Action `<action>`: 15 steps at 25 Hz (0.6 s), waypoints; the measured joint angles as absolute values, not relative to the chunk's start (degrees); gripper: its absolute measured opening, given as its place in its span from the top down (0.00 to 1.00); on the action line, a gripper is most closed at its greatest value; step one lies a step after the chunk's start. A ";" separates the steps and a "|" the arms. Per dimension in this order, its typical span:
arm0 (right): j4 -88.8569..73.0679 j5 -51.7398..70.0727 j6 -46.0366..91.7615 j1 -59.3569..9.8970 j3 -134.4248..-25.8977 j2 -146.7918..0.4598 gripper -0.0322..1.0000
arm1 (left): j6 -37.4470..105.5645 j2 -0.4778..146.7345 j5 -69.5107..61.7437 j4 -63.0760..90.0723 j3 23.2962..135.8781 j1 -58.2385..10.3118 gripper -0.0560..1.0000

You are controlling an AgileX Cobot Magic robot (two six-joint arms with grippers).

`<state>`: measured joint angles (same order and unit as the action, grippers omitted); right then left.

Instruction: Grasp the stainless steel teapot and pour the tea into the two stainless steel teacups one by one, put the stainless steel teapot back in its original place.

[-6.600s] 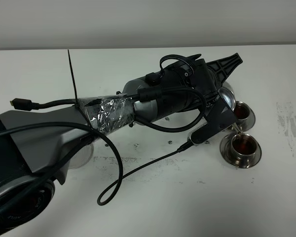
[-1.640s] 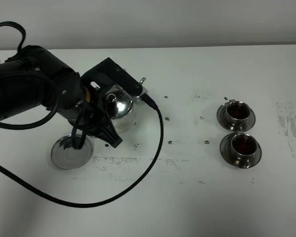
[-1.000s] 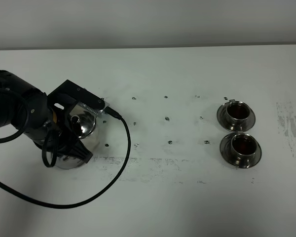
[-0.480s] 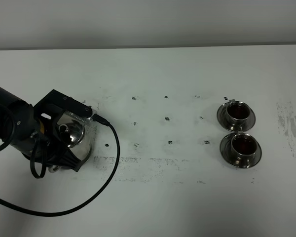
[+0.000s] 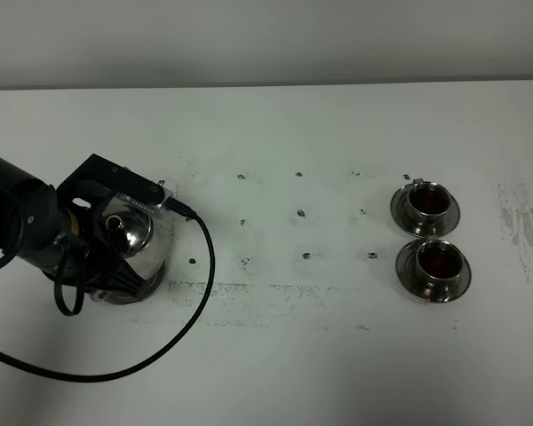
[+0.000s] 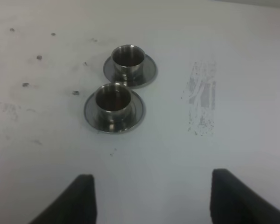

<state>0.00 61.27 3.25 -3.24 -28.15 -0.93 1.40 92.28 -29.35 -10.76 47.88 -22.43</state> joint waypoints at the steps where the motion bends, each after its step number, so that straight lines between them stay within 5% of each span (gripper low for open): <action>1: 0.00 61.27 3.25 -3.24 -28.15 -0.93 0.48 | 1.40 92.28 -29.35 -10.76 47.88 -22.43 0.77; 15: 0.00 61.27 3.25 -3.24 -28.15 -0.93 0.48 | 1.40 93.55 -29.28 -10.76 47.88 -22.43 0.77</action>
<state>0.00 61.27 3.25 -3.24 -28.15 -0.93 1.40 93.55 -29.28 -10.76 47.88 -22.43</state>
